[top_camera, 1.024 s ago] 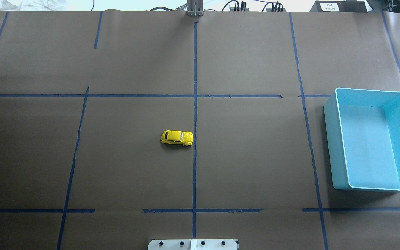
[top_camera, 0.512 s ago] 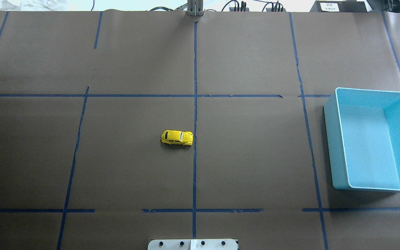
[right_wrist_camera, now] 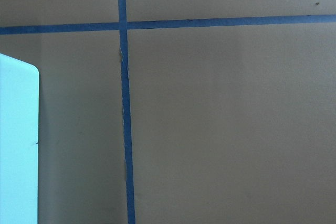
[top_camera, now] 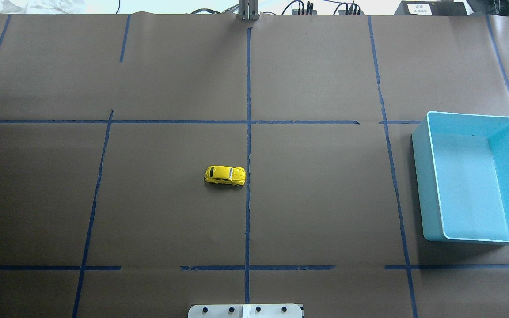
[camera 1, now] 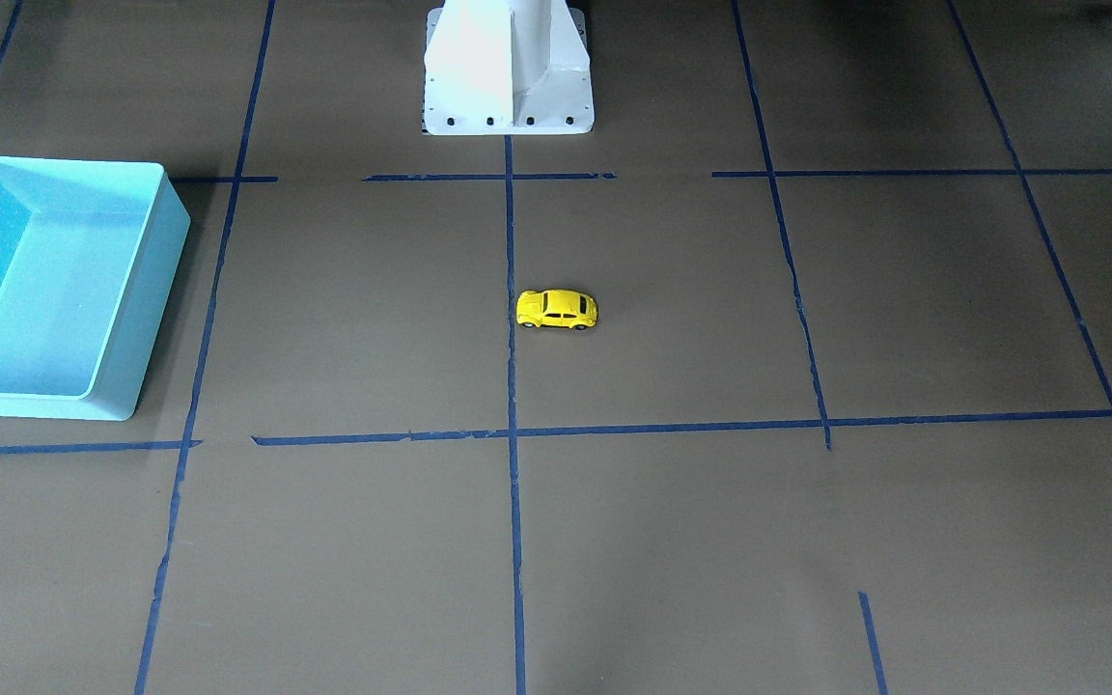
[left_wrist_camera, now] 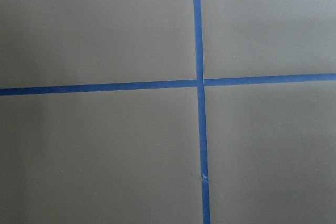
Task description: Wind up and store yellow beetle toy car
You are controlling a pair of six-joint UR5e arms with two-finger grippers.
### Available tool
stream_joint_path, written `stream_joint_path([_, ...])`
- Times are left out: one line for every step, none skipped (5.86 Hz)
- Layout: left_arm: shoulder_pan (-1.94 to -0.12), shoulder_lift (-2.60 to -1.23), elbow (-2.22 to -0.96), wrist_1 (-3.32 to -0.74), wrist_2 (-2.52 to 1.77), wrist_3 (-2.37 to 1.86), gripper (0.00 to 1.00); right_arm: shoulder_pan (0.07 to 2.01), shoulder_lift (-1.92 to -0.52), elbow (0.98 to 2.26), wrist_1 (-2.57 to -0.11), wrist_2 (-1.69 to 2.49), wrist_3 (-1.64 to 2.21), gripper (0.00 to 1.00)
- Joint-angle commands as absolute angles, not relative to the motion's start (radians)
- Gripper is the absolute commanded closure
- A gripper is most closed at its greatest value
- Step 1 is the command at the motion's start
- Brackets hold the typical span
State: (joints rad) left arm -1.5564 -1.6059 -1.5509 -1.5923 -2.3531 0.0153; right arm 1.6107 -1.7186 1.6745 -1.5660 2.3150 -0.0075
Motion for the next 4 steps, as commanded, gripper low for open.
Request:
stream_joint_path([-1.554,-1.609,-1.549,-1.591,-2.353,0.014,0.00,1.611,-1.729,1.684,-1.571,2.319,-0.006,0.00])
stream_joint_path([-1.549,-1.615,-1.561,-1.589,-2.353,0.014,0.00,1.611,-1.733,1.686,-1.566,2.359,-0.008,0.00])
stream_joint_path([-1.545,-1.661,-1.583,-1.498,-2.355,0.014,0.00,1.611,-1.733,1.687,-1.566,2.359,-0.009,0.00])
stream_joint_path([-1.533,-1.757,-1.609,-1.313,-2.353,0.014,0.00,1.611,-1.733,1.687,-1.566,2.359,-0.009,0.00])
